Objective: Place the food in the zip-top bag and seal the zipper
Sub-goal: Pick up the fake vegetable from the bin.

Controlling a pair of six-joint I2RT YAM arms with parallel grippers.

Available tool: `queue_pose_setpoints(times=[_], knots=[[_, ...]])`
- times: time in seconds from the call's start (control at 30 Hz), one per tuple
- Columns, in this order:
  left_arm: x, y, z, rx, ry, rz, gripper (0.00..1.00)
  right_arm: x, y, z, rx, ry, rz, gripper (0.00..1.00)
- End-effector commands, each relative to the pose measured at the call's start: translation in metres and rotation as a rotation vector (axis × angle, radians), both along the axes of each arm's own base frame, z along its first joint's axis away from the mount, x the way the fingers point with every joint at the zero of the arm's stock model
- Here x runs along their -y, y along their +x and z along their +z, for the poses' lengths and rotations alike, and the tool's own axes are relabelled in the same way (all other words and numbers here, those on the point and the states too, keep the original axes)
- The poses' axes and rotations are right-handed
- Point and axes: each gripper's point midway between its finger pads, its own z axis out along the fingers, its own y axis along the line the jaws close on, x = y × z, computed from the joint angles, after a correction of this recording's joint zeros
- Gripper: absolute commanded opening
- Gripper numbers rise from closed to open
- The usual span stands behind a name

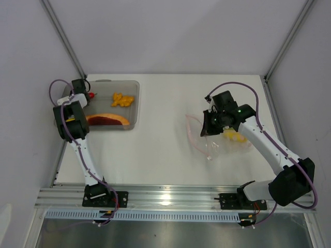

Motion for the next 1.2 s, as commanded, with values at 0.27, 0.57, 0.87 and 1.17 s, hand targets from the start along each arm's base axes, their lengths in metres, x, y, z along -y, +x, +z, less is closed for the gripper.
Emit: queue_pose_setpoints(times=[0.27,0.57,0.87,1.17], knots=[[0.026,-0.022,0.045,0.094,0.044,-0.120,0.01,0.006,0.001,0.015,0.061,0.007,-0.017,0.00],[0.105,-0.051,0.087,0.190,0.033,-0.321,0.01,0.021,0.003,0.009,0.084,-0.046,-0.051,0.00],[0.213,-0.131,0.136,0.317,0.054,-0.631,0.01,0.017,0.011,0.020,0.116,-0.019,-0.064,0.00],[0.314,-0.236,0.270,0.799,0.551,-1.114,0.01,-0.019,-0.001,0.056,0.119,0.153,-0.001,0.00]])
